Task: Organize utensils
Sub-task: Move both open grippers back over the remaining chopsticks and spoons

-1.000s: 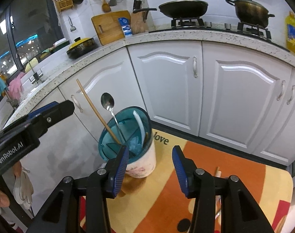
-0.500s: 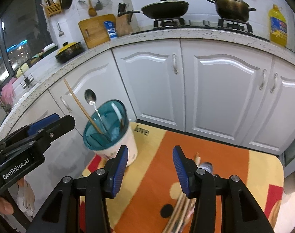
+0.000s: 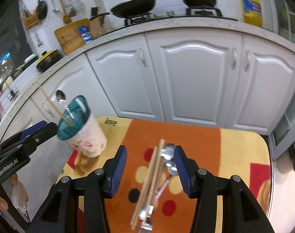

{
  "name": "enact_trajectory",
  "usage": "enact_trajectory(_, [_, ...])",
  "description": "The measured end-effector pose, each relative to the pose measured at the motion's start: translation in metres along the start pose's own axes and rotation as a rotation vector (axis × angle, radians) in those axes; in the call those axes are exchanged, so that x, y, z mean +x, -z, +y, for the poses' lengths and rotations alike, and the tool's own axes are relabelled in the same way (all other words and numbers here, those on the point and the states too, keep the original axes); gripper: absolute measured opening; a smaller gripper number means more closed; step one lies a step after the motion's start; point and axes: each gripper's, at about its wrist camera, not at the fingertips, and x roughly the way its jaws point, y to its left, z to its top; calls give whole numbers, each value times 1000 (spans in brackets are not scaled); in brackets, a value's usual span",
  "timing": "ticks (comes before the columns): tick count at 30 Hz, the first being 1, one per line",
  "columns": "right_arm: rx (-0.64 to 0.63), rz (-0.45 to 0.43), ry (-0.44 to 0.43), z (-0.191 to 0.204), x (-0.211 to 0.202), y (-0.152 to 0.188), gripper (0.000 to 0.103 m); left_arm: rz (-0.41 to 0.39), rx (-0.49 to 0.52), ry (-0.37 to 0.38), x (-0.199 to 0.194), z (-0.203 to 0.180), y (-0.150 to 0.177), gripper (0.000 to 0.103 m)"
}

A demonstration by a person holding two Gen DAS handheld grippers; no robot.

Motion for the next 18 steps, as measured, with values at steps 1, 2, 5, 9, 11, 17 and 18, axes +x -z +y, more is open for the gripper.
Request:
enact_trajectory(1, [14, 8, 7, -8, 2, 4, 48, 10, -2, 9, 3, -2, 2, 50])
enact_trajectory(2, [28, 19, 13, -15, 5, 7, 48, 20, -3, 18, 6, -2, 4, 50])
enact_trajectory(5, [61, 52, 8, -31, 18, 16, 48, 68, -9, 49, 20, -6, 10, 50])
enact_trajectory(9, [84, 105, -17, -43, 42, 30, 43, 136, 6, 74, 41, -15, 24, 50])
enact_trajectory(11, [88, 135, -17, -45, 55, 35, 39, 168, 19, 88, 50, -20, 31, 50])
enact_trajectory(17, [79, 194, -98, -38, 80, 41, 36, 266, 42, 135, 88, -31, 50, 50])
enact_trajectory(18, [72, 201, -107, -36, 83, 40, 34, 282, 42, 141, 94, -32, 51, 50])
